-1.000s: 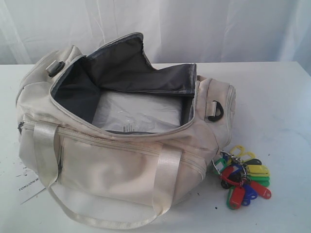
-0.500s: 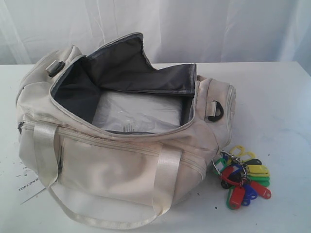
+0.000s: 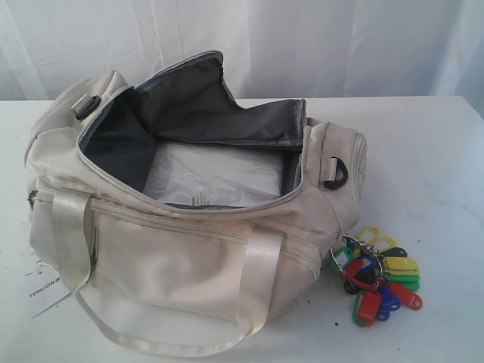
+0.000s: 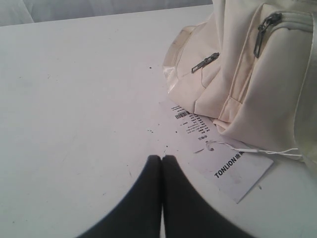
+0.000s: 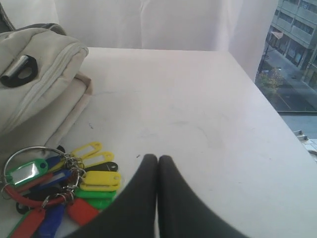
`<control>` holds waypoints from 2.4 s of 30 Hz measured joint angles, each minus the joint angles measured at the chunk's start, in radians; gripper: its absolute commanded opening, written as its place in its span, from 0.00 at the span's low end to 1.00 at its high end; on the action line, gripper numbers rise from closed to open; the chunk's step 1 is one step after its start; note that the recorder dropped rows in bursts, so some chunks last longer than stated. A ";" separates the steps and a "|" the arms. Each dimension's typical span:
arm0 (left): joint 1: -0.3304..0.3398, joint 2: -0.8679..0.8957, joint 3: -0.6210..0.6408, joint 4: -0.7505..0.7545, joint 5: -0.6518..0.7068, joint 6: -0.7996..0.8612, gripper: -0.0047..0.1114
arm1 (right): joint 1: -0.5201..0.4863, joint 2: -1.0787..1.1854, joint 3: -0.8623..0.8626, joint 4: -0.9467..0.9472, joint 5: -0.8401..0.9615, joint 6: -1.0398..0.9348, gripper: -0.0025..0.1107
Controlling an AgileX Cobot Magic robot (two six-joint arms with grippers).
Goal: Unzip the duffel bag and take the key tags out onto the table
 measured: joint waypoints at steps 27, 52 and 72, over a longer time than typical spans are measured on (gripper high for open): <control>0.000 0.000 0.000 -0.007 0.055 0.000 0.04 | 0.010 0.000 0.000 -0.007 0.014 0.002 0.02; 0.000 0.000 0.000 -0.007 0.037 0.000 0.04 | 0.010 0.000 0.000 -0.010 0.016 0.002 0.02; 0.000 0.000 0.000 -0.007 0.035 0.000 0.04 | 0.010 0.000 0.000 -0.010 0.016 0.002 0.02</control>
